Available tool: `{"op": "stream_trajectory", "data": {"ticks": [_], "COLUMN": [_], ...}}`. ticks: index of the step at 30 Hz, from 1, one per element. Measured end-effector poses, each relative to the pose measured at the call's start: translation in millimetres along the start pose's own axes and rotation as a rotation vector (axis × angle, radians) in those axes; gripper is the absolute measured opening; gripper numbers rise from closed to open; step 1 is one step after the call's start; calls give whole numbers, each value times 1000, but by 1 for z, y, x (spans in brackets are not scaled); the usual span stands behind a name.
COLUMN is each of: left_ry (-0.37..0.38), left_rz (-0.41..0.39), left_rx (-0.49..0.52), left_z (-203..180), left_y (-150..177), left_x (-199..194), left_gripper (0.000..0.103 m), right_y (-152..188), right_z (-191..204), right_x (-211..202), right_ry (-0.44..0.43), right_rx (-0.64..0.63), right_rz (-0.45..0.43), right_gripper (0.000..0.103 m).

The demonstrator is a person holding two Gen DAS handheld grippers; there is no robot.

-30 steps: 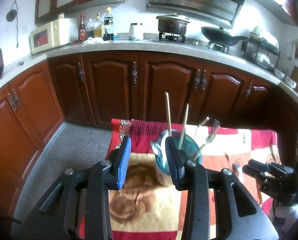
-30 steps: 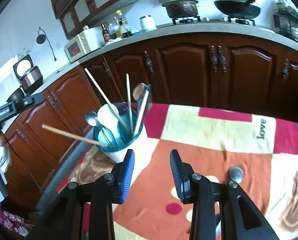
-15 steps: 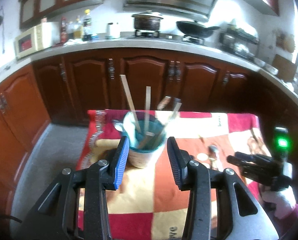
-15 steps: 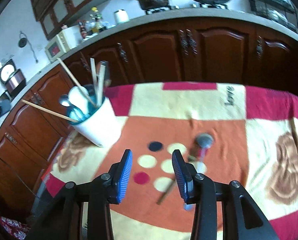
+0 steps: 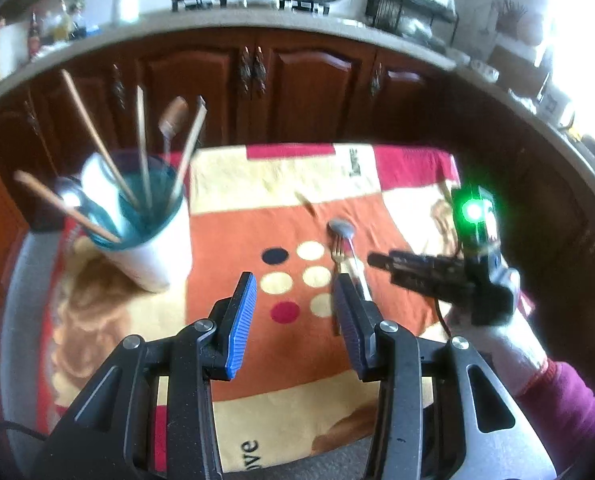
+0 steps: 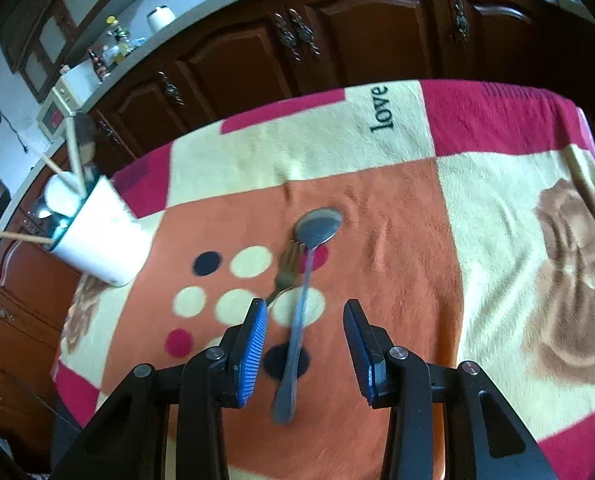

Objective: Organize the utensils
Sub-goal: 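Withdraw both open tools and move them over the fork and spoon, then grasp the metal fork with the left tool while the right tool grasps the spoon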

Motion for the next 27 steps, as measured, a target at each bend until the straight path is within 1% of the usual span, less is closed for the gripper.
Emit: {"op": "stream_trajectory", "data": {"ticks": [2,3,6,9,10,11,12,15,18,22,25,27], "left_ry": [8,8,11,15,19,26,35,65,90,121,124,124], "left_rz": [24,32,61,87,97,105,116,149,178,214,245,277], "left_rx": [-2,0,0,-4,-7,-12,-17,-27,-35,-39,-22,-12], "left_z": [-3,-5,-6,-5,-6,-6,-7,-13,-23,-40,-50,-56], "left_y": [2,3,4,6,6,6,7,9,11,9,9,13], "left_x": [14,19,37,54,61,66,73,94,116,147,169,181], "left_gripper": [40,40,40,40,40,40,40,40,40,40,40,40], "right_y": [-6,-9,-18,-20,-20,-21,-23,-24,-16,-6,-5,-3], "right_z": [-4,-4,-7,-6,-6,-6,-7,-16,-31,-49,-55,-58], "right_x": [9,14,31,50,55,57,57,50,43,31,29,31], "right_ry": [-23,-33,-41,-57,-60,-59,-57,-40,-9,-3,-33,-69], "right_rx": [12,19,16,4,-2,-9,-12,-8,-1,24,42,70], "right_rz": [3,7,32,76,86,77,63,34,47,50,43,40], "right_gripper": [35,35,29,20,13,8,5,4,3,3,3,5]}}
Point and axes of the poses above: each gripper's, at about its wrist camera, not at the fingertips, and x roughly the way its jaws point, z to its left, y to its underside, the point moved 9 cm from there along x, roughly the way its jaws point, and after that the axes turned 6 degrees about -x, right-handed, at the moved point
